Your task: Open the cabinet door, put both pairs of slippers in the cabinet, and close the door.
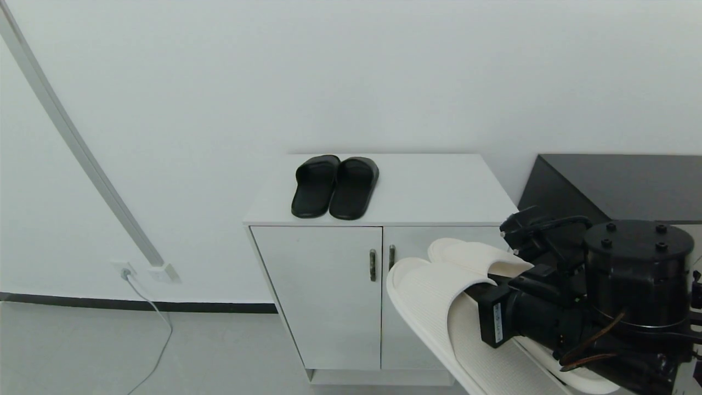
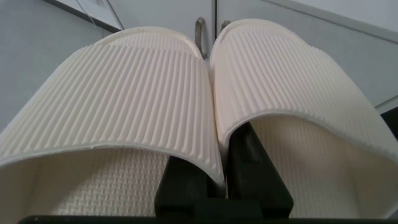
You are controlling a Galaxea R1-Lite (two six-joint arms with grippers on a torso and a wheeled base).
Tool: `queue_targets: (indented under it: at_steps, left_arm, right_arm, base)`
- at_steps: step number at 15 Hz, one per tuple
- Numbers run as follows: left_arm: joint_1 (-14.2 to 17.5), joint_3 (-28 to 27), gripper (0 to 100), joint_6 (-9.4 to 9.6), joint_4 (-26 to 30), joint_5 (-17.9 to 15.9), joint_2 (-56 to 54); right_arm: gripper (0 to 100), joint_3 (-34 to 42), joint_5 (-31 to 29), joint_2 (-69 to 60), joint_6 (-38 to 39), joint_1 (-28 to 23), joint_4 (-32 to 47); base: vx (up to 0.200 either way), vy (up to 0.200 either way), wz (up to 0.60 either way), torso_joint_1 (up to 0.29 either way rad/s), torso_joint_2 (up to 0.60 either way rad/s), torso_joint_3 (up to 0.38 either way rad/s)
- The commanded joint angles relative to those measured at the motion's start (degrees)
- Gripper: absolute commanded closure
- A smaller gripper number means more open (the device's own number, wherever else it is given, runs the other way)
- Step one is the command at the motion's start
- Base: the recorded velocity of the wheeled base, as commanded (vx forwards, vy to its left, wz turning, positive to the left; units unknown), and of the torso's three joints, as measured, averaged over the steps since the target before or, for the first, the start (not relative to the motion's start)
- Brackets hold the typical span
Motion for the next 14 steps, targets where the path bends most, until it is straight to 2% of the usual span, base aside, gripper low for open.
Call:
queue_targets:
  at_steps: [1,6,8,14]
  left_arm:
    - [0.0,0.0,0,0.01,-0.05,0.0,0.07]
    - [0.0,0.0,0,0.09,-0.05,0.0,0.07]
    - [0.0,0.0,0,2.03,0.13,-1.76,0.07]
    - [0.0,0.0,0,3.17,0.13,-2.02,0.07]
  right_arm:
    - [100,0.27,0.08,-0.29,0.0,0.03,-0.03]
    - [100,0.88,0.17,0.07,0.09,0.03,-0.03]
    - [100,0.97,0.17,0.15,0.0,0.03,-0.03]
    - [100,2.29,0.25,0.59,0.09,0.03,-0.12]
  base:
    - [0.0,0.0,0.0,-0.154,0.37,0.217]
    - [0.0,0.0,0.0,-0.228,0.53,0.297]
    - [0.0,0.0,0.0,-0.227,0.55,0.317]
    - [0.0,0.0,0.0,-0.205,0.52,0.315]
